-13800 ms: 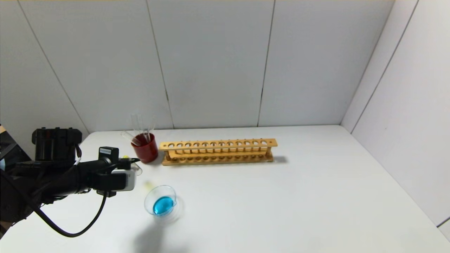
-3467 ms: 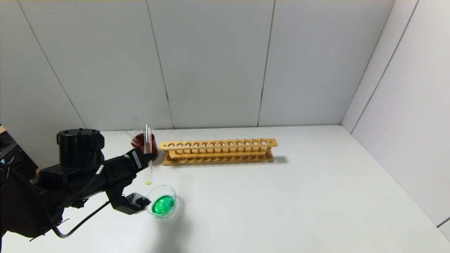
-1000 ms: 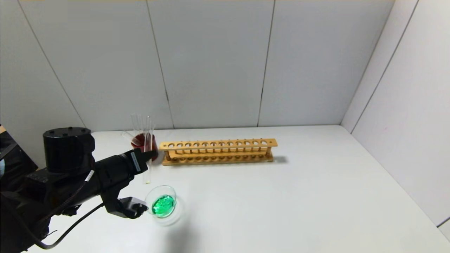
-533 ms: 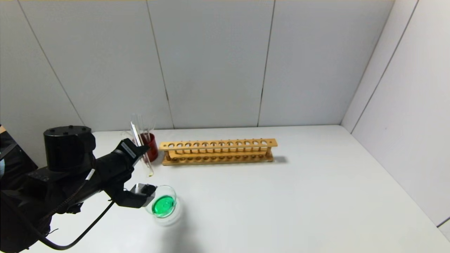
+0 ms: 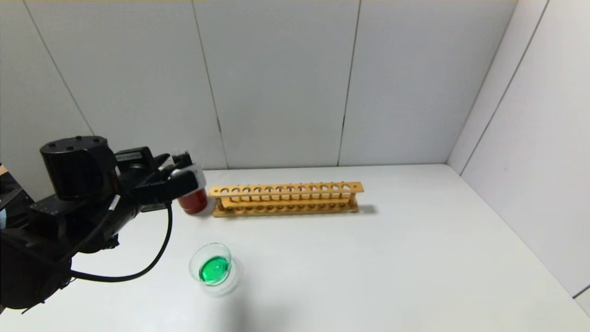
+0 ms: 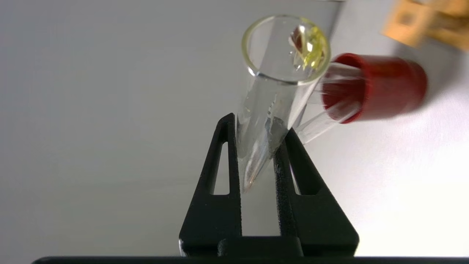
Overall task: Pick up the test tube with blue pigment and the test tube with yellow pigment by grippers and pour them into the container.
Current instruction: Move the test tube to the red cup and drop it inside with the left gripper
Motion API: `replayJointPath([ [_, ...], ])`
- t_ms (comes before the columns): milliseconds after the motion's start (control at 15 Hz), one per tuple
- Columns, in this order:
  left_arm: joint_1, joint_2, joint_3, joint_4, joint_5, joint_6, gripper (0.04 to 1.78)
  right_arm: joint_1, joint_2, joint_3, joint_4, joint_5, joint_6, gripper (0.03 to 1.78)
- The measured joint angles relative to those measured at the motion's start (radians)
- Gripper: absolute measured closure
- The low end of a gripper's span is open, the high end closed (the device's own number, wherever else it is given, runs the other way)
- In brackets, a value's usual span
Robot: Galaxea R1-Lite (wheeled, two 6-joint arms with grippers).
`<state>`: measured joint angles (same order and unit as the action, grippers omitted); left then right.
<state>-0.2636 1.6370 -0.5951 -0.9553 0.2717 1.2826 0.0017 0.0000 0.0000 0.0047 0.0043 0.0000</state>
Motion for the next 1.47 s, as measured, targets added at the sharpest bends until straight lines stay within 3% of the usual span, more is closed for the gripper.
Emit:
replayJointPath([
  [267,0.004,-0.016,-0.148,0.058,0.130,-0.412,1.51,0.000,0.000,0.000,0.000,0.000,0.000,0.06],
  [400,0.006,-0.044,-0.233,0.205,0.136,-0.622,1.51,0.000,0.000,0.000,0.000,0.000,0.000,0.06],
  [533,0.011,-0.082,-0.323,0.385,0.098,-0.847,1.51,0.000,0.000,0.000,0.000,0.000,0.000,0.06],
  [667,0.044,-0.115,-0.380,0.526,-0.007,-1.097,1.51,0.000,0.000,0.000,0.000,0.000,0.000,0.06],
  [867,0.131,-0.140,-0.391,0.570,-0.136,-1.420,1.51,0.000,0.000,0.000,0.000,0.000,0.000,0.06],
  [1200,0.289,-0.143,-0.372,0.570,-0.155,-1.650,1.51,0.000,0.000,0.000,0.000,0.000,0.000,0.06],
  [1467,0.343,-0.117,-0.333,0.485,-0.236,-1.729,1.51,0.000,0.000,0.000,0.000,0.000,0.000,0.06],
])
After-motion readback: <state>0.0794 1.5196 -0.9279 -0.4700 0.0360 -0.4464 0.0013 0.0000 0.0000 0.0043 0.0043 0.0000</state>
